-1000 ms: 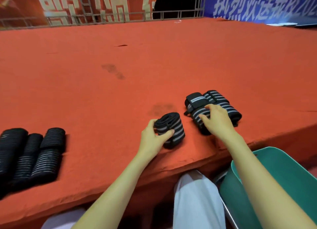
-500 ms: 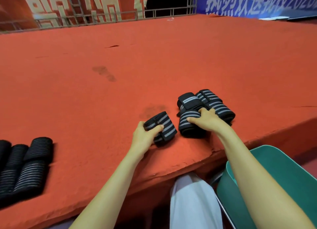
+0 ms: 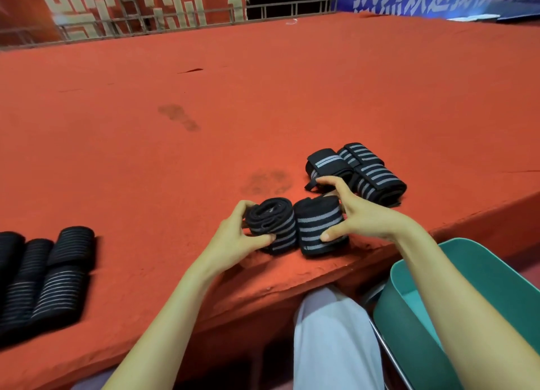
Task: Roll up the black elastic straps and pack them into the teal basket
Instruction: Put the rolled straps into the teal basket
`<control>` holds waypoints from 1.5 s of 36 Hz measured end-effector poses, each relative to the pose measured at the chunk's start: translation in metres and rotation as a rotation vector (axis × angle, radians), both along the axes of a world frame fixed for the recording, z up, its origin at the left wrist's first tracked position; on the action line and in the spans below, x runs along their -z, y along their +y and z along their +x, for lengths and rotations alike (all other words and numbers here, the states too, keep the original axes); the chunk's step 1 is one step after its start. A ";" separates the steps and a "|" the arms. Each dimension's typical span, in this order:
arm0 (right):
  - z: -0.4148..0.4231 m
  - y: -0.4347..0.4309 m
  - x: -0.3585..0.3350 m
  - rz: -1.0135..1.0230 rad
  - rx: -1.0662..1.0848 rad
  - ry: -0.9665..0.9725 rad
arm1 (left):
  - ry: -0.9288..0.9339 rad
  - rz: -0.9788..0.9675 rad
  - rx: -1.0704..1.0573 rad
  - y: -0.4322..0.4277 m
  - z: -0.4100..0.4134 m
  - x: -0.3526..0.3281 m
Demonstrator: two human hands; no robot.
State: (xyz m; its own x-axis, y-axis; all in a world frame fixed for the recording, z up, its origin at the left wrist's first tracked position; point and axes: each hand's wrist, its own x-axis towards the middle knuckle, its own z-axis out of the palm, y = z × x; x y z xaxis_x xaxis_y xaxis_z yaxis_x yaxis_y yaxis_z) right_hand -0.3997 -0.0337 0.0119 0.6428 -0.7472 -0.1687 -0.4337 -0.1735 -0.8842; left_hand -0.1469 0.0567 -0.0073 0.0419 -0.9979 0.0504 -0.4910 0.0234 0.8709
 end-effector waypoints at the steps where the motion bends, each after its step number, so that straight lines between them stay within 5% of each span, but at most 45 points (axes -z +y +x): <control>1: 0.000 0.000 0.001 -0.076 -0.027 0.075 | 0.000 -0.004 0.025 0.001 -0.001 0.000; 5: 0.005 -0.002 0.009 -0.351 -0.081 0.322 | 0.001 -0.025 0.087 0.005 -0.001 0.002; 24: -0.003 0.012 -0.005 -0.534 -0.190 0.366 | 0.054 -0.004 0.177 0.008 -0.005 -0.003; 40: -0.064 0.056 -0.001 -0.567 0.046 0.362 | -0.065 -0.092 0.231 0.006 -0.060 -0.004; 54: -0.181 0.086 0.009 -0.334 0.324 0.840 | -0.338 -0.149 0.498 -0.025 -0.210 0.002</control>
State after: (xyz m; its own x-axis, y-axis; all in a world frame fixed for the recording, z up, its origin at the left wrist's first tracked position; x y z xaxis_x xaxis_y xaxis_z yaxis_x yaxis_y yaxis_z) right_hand -0.5808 0.0527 0.0027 0.1633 -0.9603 -0.2262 -0.9744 -0.1211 -0.1893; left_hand -0.3565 0.0318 -0.0093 -0.4695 -0.8747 0.1203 -0.6377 0.4302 0.6390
